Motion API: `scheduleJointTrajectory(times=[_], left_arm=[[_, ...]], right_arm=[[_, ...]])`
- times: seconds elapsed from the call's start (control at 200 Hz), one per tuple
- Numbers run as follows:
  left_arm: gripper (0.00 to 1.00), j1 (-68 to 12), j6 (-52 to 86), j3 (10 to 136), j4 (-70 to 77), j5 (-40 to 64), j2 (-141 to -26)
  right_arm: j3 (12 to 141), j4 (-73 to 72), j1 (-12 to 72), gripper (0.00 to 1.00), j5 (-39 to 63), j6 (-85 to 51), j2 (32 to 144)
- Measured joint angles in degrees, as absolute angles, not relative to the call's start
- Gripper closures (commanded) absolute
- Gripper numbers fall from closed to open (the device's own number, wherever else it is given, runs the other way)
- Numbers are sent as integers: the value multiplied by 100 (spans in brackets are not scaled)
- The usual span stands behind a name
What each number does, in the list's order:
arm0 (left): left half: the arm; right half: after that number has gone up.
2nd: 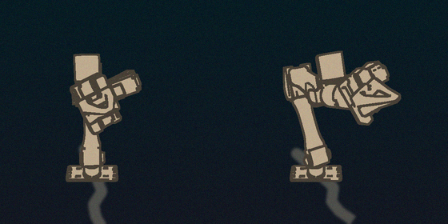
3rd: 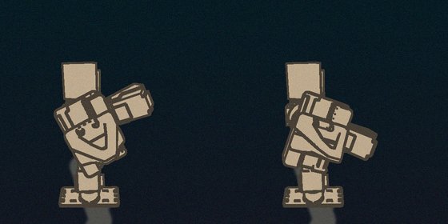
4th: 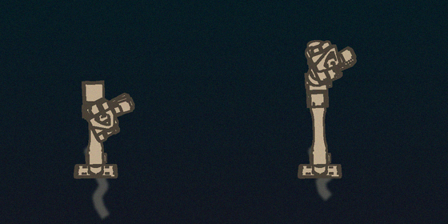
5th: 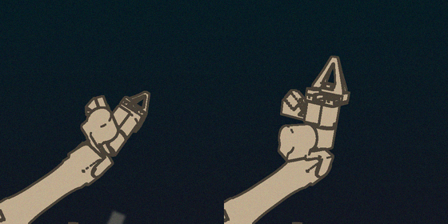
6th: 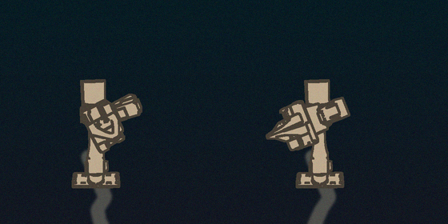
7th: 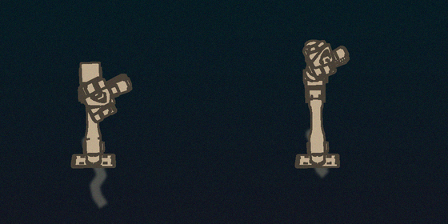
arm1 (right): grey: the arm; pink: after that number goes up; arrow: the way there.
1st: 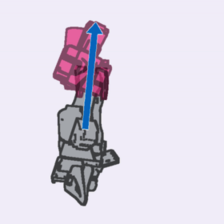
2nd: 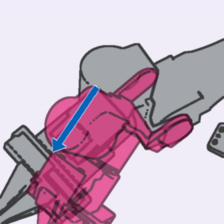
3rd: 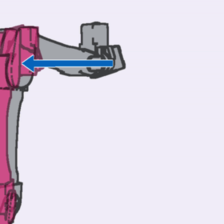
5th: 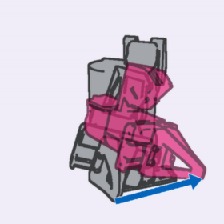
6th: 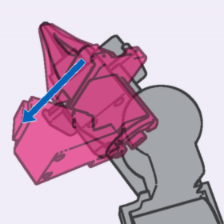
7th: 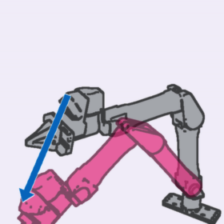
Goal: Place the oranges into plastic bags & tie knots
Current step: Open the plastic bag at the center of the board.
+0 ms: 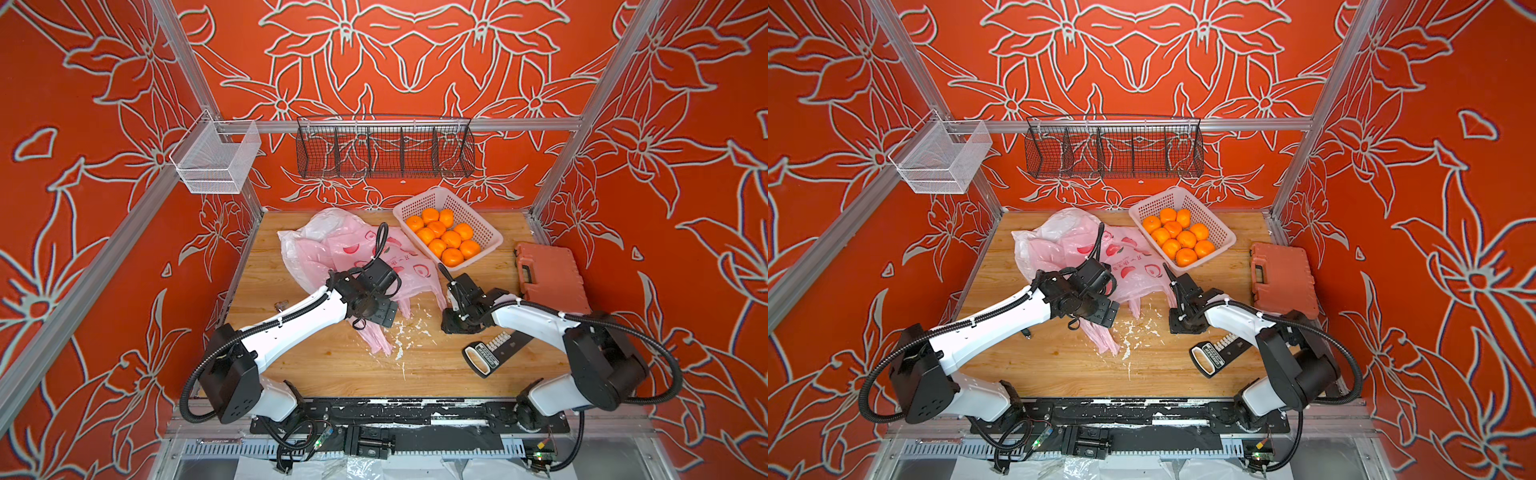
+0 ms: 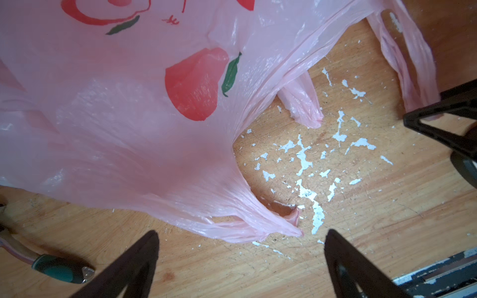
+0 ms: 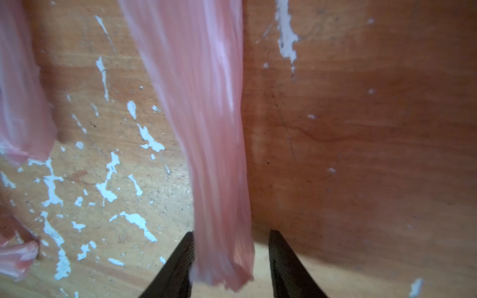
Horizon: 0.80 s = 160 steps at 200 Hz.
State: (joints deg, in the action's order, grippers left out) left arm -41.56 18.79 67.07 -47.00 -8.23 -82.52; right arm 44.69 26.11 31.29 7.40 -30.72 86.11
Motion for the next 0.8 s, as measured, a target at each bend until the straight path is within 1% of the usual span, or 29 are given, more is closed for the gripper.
scheduleJointTrajectory(times=[0.07, 0.13, 0.2, 0.3, 0.43, 0.515, 0.585, 0.801], left_arm=[[1, -4145, 1870, 6707, -4694, -827, -8252], [0, -4121, 1857, 6707, -4694, -836, -8252], [2, -4088, 1820, 6707, -4685, -849, -8252], [3, -4064, 1741, 6724, -4672, -897, -8252], [0, -4042, 1551, 6794, -4547, -928, -8256], [3, -4032, 1409, 6866, -4438, -908, -8274], [3, -4023, 1273, 6956, -4333, -893, -8331], [3, -4018, 945, 7199, -3992, -1037, -8665]], right_arm=[[4532, 2482, 3131, 66, 663, -3100, 8705], [4576, 2456, 3144, 77, 613, -3074, 8772], [4602, 2438, 3159, 89, 576, -3122, 8781], [4639, 2510, 3177, 100, 578, -3055, 8726], [4766, 2853, 3212, 100, 613, -2867, 8248], [5006, 3157, 3223, 100, 670, -2720, 7776], [5356, 3459, 3223, 100, 738, -2580, 7485], [6169, 4228, 3223, 100, 991, -2290, 7314]])
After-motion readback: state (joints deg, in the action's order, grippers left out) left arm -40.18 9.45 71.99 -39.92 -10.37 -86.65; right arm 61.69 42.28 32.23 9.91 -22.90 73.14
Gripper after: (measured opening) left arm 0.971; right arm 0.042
